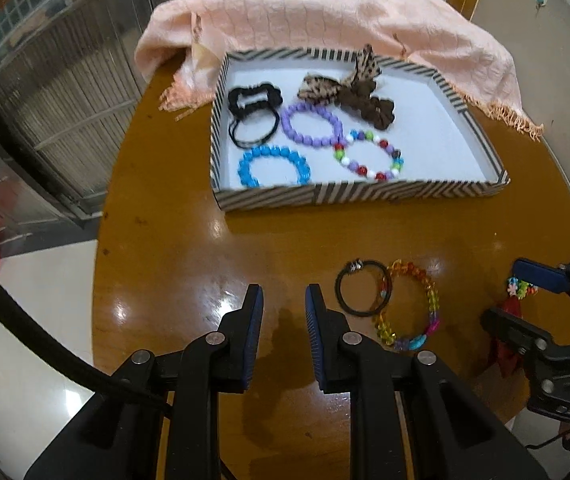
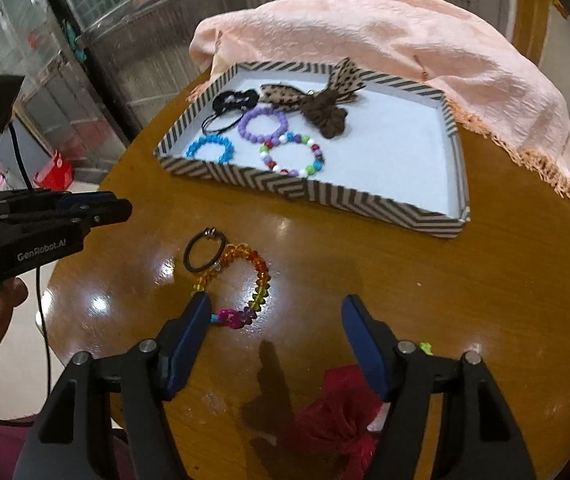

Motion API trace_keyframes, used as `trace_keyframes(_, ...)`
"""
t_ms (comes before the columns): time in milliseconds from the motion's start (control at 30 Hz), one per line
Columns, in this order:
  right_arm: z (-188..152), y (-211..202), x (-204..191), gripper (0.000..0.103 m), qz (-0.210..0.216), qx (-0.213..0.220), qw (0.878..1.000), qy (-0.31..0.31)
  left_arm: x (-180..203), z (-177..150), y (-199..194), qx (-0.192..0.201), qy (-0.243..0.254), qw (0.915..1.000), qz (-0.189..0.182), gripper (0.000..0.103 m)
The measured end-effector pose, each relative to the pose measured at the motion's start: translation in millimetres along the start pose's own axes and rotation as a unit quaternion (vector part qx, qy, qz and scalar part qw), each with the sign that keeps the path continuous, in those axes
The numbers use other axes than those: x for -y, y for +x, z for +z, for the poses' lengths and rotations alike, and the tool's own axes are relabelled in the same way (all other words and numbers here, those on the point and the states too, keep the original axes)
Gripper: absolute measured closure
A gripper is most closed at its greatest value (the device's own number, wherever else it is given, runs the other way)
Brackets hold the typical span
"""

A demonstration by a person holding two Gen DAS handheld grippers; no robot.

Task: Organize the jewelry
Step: 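Withdraw both tools back toward the rainbow crystal bracelet and black hair tie, then grasp the rainbow crystal bracelet with the right tool while the left grasps the black hair tie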

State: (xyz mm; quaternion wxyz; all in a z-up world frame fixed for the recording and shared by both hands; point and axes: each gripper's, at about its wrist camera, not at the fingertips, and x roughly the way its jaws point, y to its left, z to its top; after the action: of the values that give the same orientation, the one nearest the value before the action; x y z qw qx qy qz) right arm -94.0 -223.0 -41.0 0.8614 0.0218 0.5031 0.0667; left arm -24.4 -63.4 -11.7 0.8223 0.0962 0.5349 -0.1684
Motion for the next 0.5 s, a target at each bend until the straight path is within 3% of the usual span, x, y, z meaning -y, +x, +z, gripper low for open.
trace_keyframes(100, 3.7, 17.4, -3.7, 0.058, -0.004, -0.018, 1.0, -0.012, -1.0, -2.2, 5.8, -0.009, -0.005, 0.9999, -0.002, 0.081)
trace_keyframes(167, 5.9, 27.7, -6.5, 0.063, 0.0, -0.028, 0.999, -0.016, -2.6, -2.8, 8.2, -0.011, -0.008, 0.9999, -0.002, 0.081)
trace_keyframes(333, 10.8, 50.9, -14.6, 0.066, 0.003, -0.048, 0.998, -0.039, -1.4, -2.7, 19.1, -0.02, -0.006, 0.9998, -0.008, 0.081)
trace_keyframes(500, 9.6, 60.8, -18.2, 0.079, -0.024, -0.053, 0.995, -0.076, 5.2, 0.2, 31.3, -0.024, 0.007, 0.9992, -0.03, 0.081)
